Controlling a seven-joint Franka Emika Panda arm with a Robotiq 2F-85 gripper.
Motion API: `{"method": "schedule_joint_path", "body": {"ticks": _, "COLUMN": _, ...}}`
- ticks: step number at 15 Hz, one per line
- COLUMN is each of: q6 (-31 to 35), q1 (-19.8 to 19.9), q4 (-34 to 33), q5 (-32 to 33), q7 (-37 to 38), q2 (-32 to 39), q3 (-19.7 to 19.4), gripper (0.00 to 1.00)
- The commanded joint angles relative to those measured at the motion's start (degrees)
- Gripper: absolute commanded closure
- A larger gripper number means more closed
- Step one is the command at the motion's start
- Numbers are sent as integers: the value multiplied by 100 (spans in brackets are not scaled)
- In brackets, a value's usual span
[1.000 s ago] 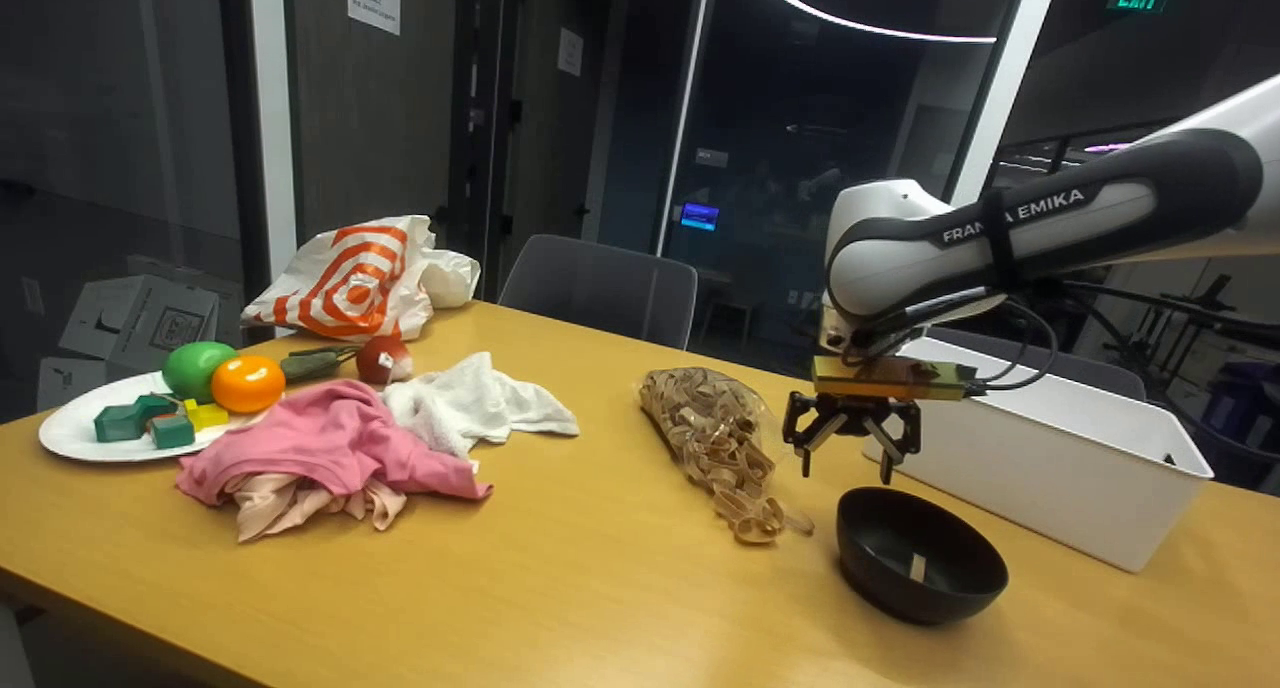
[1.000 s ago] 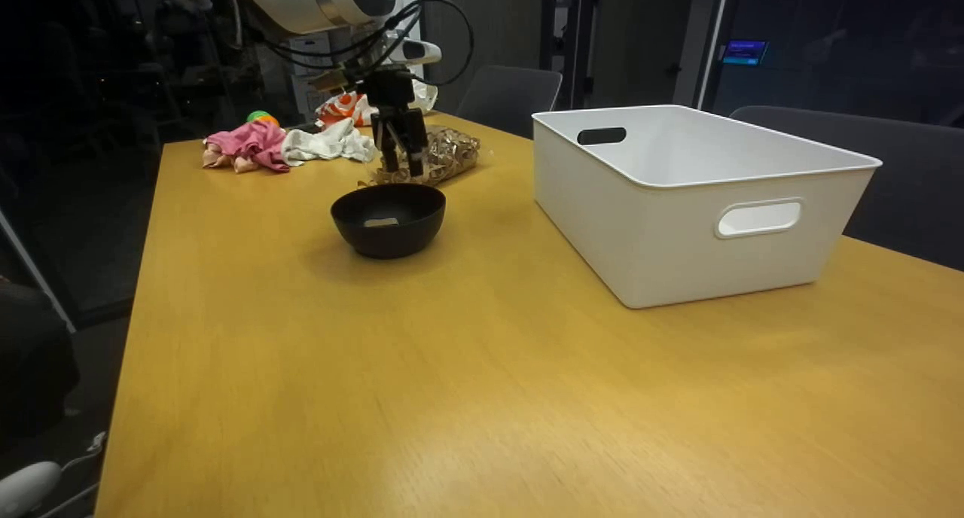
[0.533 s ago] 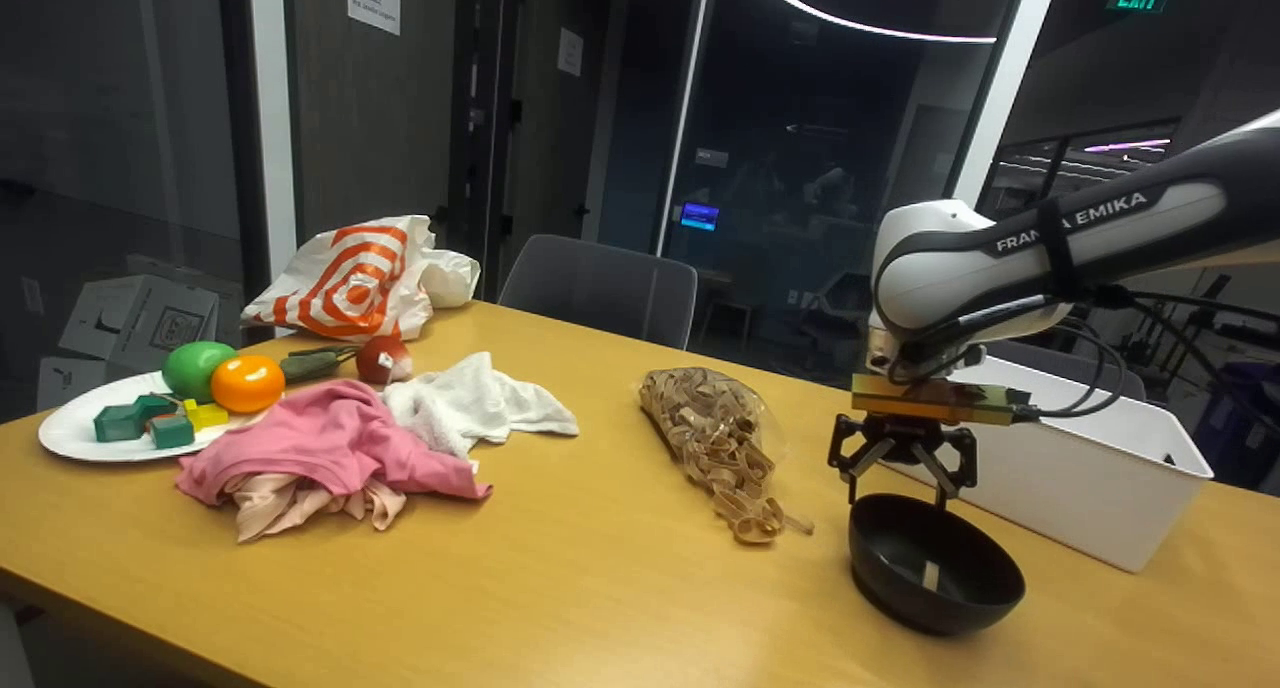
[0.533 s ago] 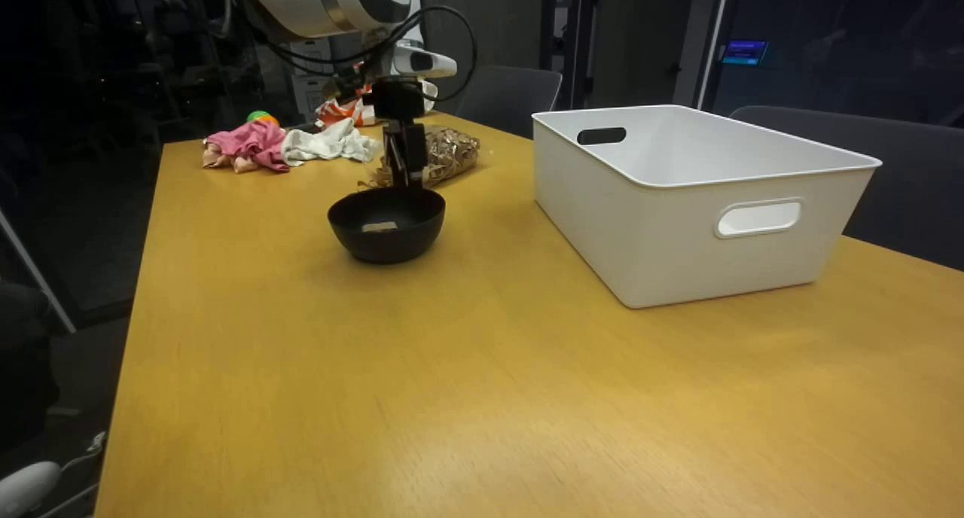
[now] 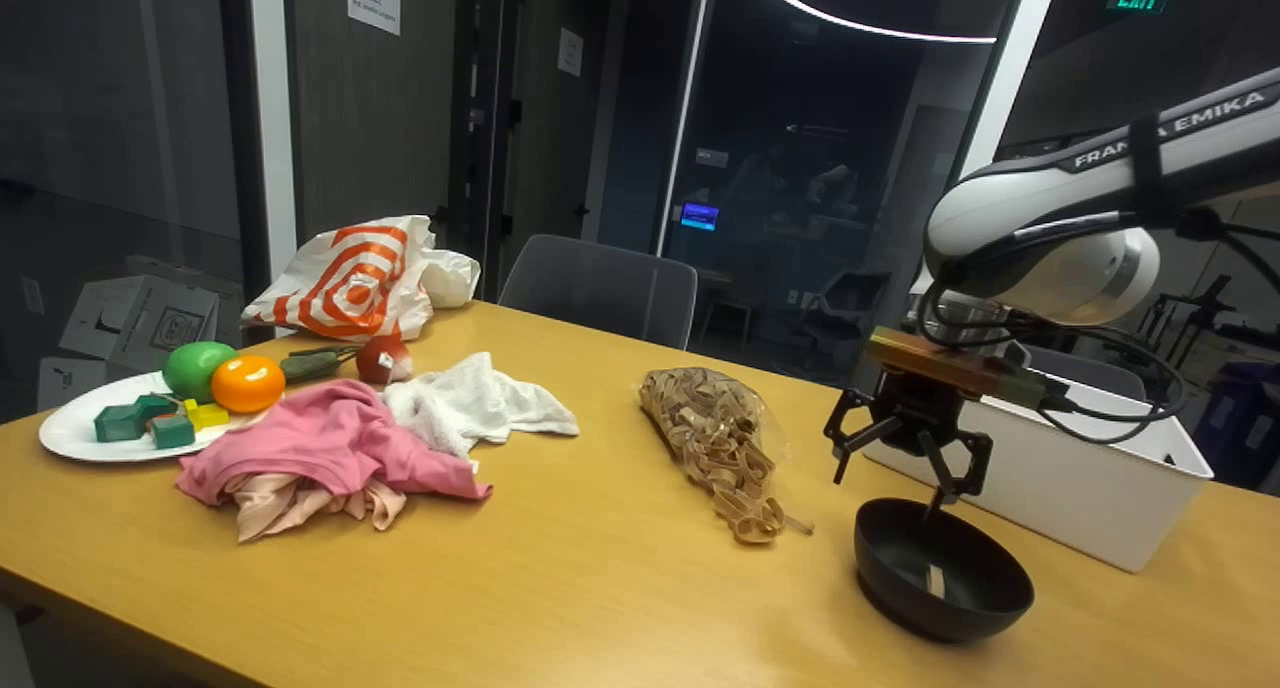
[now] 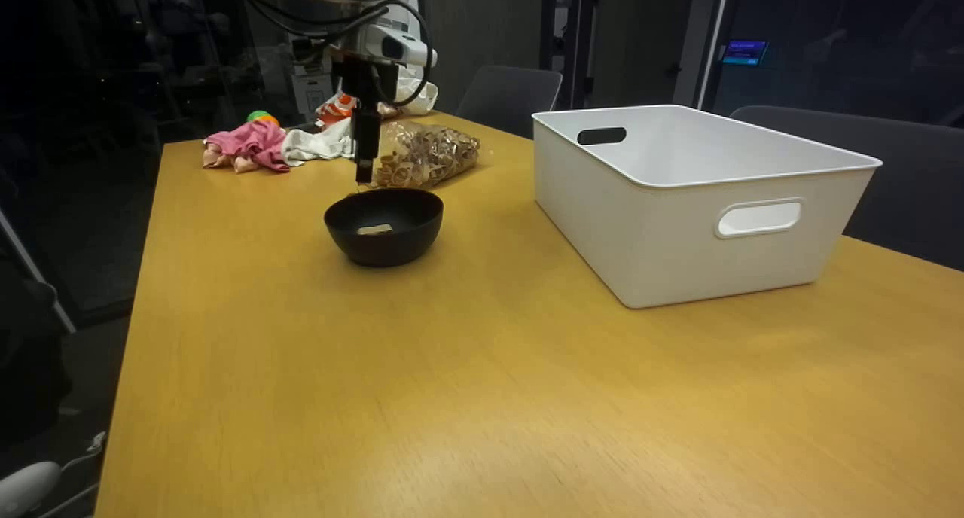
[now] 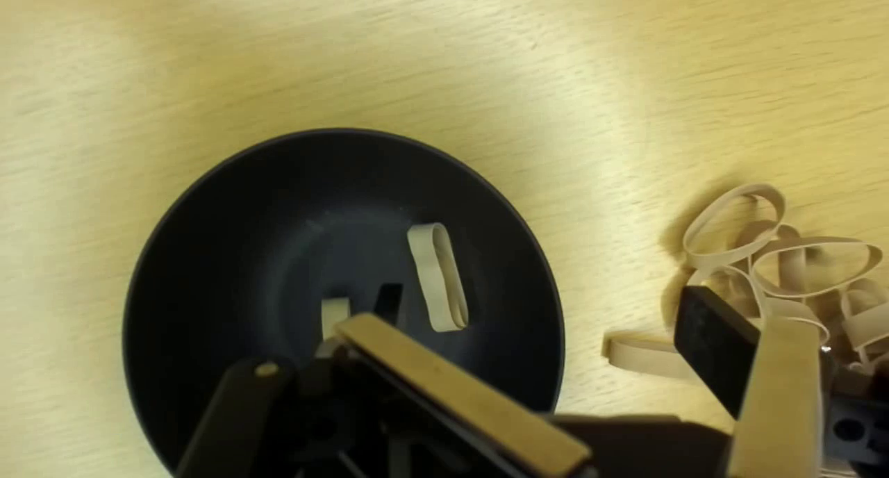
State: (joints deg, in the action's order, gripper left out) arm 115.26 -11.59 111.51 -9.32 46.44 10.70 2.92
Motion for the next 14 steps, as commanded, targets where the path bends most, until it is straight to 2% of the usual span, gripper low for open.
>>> {"method": "schedule_joint_path", "body": {"ticks": 1, "q6": 275, "q1": 179, "q4": 680, "q5": -246, "q7": 159, "q2": -625, "q3": 48, "gripper": 0}}
{"method": "schedule_joint_path", "body": {"ticks": 14, "q6": 1139, "q1": 273, "q4": 1332, "q5": 766, "q7": -14, "q2": -489, "q3": 96, "gripper": 0}}
